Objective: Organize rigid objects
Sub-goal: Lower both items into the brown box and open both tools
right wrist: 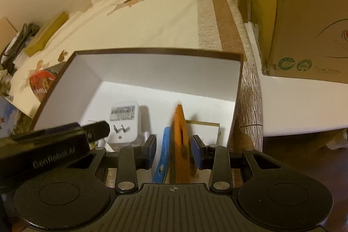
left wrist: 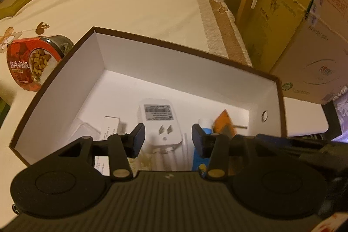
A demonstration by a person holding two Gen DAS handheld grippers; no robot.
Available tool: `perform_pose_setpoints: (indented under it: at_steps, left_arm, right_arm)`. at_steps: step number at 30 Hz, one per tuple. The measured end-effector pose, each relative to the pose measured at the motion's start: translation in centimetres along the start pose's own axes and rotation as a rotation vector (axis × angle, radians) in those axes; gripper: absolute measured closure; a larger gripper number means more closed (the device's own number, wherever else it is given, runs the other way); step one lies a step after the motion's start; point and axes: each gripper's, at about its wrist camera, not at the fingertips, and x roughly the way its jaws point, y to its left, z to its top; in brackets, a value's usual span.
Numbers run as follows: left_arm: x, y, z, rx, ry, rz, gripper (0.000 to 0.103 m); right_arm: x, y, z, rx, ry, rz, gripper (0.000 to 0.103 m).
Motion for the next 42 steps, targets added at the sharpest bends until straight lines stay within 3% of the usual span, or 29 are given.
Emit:
perform_pose_setpoints:
  at_steps: [22, 33, 35, 37, 42]
  left_arm:
    - [-1.0, 1.3, -1.2, -0.023, 0.005, 0.023, 0.058]
    - [-3.8, 2.9, -2.1, -0.069, -0.036, 0.014, 0.058]
    - [-4.7, 3.4, -2.5, -0.080, -0.048, 0.019, 0.057]
    - [-5.7, 4.2, -2.9, -0.104, -0.058, 0.024, 0.057]
    - [-8.6, 6.3, -4.7, -0.169, -0.087, 0.047, 0.053]
  right_arm:
    - [-0.5, 0.6, -0.6, -0.036, 0.014, 0.015, 0.070]
    - [-1.6, 2.4, -1.4, -0.107, 0.002, 0.070, 0.070]
    - [-1.9, 2.7, -1.6, -0.118, -0.006, 0.075, 0.066]
    - [-2.4, 3.1, -1.9, -0.129, -0.022, 0.077, 0.048]
    - [-3.8, 4.4, -3.1, -0.189, -0.056, 0.096, 0.040]
